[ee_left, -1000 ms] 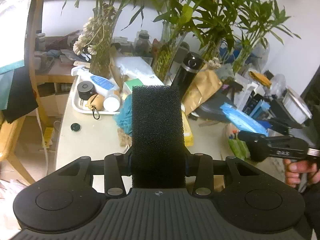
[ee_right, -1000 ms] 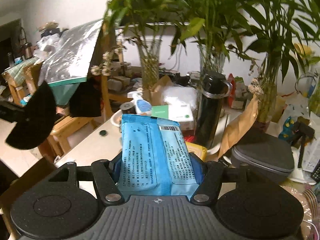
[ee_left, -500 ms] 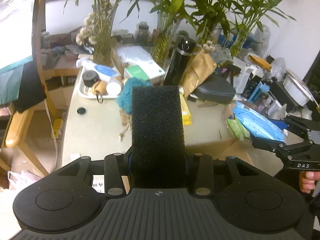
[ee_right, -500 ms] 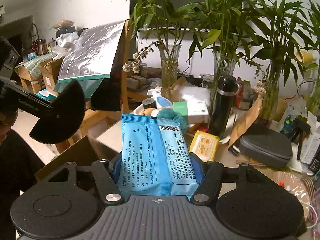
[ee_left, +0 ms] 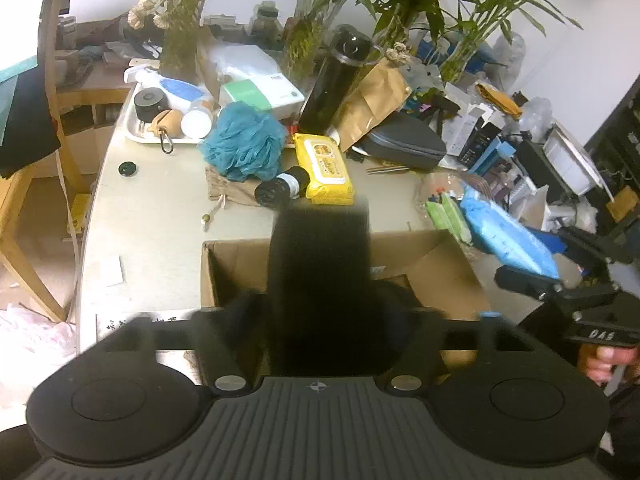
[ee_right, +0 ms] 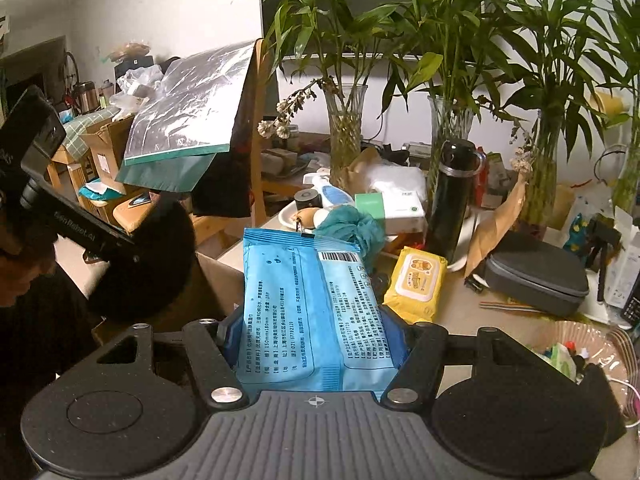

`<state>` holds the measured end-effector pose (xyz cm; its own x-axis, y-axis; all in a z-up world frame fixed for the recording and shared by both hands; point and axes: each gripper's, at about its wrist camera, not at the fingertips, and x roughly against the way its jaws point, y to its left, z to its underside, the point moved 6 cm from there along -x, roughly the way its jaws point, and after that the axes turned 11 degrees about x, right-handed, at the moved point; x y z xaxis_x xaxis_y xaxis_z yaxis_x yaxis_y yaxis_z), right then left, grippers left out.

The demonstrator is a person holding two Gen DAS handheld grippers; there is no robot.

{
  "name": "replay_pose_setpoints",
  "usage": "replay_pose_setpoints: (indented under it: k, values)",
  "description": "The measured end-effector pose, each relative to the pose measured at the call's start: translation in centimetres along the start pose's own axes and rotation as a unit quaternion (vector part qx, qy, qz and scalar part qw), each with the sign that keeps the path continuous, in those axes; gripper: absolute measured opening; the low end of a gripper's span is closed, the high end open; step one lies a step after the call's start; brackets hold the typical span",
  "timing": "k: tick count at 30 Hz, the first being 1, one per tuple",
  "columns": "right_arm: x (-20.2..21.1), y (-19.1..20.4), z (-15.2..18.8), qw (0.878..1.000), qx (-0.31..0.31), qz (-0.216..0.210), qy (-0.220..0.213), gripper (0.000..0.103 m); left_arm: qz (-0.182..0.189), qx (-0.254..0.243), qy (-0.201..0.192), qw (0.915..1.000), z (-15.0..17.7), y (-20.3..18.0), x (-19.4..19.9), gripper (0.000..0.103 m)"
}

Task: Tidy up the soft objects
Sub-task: 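Carry the foam piece and blue packet over the cardboard box with both grippers, then open the left gripper to drop the foam while the right releases the blue packet into the box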

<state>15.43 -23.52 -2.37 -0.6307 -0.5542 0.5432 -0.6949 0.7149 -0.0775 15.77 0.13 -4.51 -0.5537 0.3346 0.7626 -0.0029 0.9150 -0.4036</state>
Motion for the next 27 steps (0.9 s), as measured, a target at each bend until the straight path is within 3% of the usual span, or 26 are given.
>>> replay_pose_setpoints:
  k: [8,20,27]
  values:
    - [0.0,-0.1,0.8,1.0,-0.007,-0.004,0.005,0.068,-0.024,0.011,-0.022,0.9994,1.8,1.7,0.9,0.074]
    - [-0.7,1.6,1.5,0.999,0.007,-0.04,0.015,0.068,-0.06,-0.015,-0.059,0.9964,3.5,3.0,2.2,0.074]
    - [-1.1,3.6,0.8,0.997,0.047,-0.065,0.009,0.068,-0.035,-0.016,-0.069,0.9968,3.6,2.8,2.7,0.074]
